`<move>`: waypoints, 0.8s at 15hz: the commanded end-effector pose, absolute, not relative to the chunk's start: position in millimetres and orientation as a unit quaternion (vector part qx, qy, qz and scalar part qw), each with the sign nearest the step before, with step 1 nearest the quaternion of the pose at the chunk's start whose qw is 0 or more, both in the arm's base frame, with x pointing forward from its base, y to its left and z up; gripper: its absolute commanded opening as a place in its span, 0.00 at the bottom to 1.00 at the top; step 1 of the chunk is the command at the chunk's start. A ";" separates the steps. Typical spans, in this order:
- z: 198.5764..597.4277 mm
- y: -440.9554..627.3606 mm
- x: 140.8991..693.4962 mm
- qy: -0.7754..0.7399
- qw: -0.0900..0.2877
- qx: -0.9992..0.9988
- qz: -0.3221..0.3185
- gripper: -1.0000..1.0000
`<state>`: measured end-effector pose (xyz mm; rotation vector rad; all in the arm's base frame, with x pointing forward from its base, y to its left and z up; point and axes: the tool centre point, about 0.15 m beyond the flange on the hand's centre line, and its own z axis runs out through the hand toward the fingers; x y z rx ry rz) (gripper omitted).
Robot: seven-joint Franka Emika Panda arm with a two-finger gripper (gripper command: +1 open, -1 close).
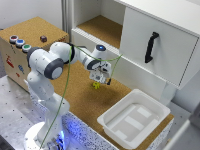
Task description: Place the yellow object inside the box
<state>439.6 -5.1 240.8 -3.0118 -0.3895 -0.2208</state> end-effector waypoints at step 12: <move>208.5 -3.6 423.0 0.020 -0.027 -0.999 -0.011 0.00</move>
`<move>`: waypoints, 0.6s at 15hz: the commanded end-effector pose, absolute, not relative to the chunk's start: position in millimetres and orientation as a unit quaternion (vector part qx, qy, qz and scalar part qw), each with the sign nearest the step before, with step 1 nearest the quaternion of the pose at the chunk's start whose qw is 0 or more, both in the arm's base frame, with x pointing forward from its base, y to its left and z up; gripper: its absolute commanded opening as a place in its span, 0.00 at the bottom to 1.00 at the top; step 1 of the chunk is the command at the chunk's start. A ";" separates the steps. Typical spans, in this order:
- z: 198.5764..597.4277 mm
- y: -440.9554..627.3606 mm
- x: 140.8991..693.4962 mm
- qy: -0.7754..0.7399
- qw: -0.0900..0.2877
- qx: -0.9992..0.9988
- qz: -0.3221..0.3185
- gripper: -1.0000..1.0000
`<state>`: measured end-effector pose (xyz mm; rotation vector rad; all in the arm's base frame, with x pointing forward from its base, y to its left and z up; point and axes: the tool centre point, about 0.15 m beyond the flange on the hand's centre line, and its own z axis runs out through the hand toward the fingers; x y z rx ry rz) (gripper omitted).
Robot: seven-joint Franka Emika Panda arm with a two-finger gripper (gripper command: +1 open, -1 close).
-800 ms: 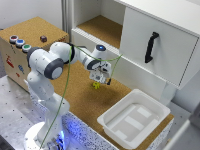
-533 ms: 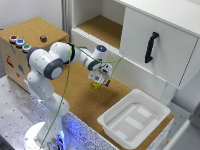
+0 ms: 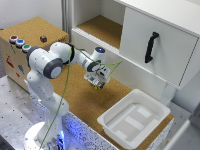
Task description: Place the yellow object inside the box
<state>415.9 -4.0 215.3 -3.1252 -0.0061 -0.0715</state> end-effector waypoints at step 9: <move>214.2 -13.9 416.0 0.026 -0.020 -0.999 -0.015 0.00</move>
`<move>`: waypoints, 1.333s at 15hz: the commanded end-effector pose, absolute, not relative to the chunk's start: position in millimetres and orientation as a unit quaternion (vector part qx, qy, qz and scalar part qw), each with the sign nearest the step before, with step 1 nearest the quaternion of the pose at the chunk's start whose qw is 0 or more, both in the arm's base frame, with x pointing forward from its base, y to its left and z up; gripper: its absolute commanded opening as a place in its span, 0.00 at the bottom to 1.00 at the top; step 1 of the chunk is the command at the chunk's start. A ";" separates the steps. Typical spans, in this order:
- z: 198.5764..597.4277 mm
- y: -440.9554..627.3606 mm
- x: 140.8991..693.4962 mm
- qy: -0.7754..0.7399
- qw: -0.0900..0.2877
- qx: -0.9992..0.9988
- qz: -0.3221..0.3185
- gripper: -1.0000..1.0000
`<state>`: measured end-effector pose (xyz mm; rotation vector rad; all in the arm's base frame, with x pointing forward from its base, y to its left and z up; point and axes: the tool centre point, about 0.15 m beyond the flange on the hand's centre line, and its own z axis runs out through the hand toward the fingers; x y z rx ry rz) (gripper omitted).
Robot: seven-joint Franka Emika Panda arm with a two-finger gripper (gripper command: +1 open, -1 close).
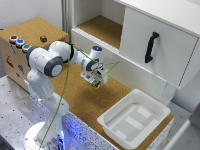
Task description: Place the yellow object inside the box
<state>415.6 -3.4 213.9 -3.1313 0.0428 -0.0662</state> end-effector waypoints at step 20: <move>367.5 -317.9 416.1 0.209 -0.046 -0.968 -0.130 0.00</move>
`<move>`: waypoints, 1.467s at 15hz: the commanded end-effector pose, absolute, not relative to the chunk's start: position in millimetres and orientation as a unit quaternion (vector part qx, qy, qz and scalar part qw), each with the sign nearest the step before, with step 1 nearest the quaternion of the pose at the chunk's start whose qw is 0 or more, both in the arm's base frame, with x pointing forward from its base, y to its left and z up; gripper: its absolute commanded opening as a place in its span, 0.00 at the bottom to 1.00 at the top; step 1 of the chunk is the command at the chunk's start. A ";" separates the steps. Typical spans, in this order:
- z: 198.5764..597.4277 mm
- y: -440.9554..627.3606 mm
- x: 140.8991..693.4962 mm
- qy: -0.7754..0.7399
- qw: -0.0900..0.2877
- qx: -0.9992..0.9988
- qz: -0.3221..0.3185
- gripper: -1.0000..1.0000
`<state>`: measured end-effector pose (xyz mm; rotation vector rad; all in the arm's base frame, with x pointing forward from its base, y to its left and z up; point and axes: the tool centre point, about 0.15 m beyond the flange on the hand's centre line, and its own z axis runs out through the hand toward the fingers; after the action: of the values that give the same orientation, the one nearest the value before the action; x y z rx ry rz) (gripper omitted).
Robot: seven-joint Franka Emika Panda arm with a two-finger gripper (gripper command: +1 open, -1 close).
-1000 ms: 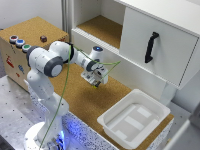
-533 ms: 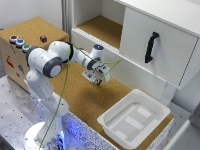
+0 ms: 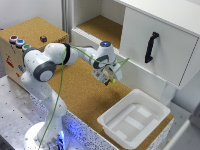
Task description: Place the yellow object inside the box
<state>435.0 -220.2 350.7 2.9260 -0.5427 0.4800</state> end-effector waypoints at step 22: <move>249.7 -379.2 406.6 0.049 -0.013 0.998 0.038 1.00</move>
<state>392.9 -374.2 234.5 3.0826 0.0692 0.0719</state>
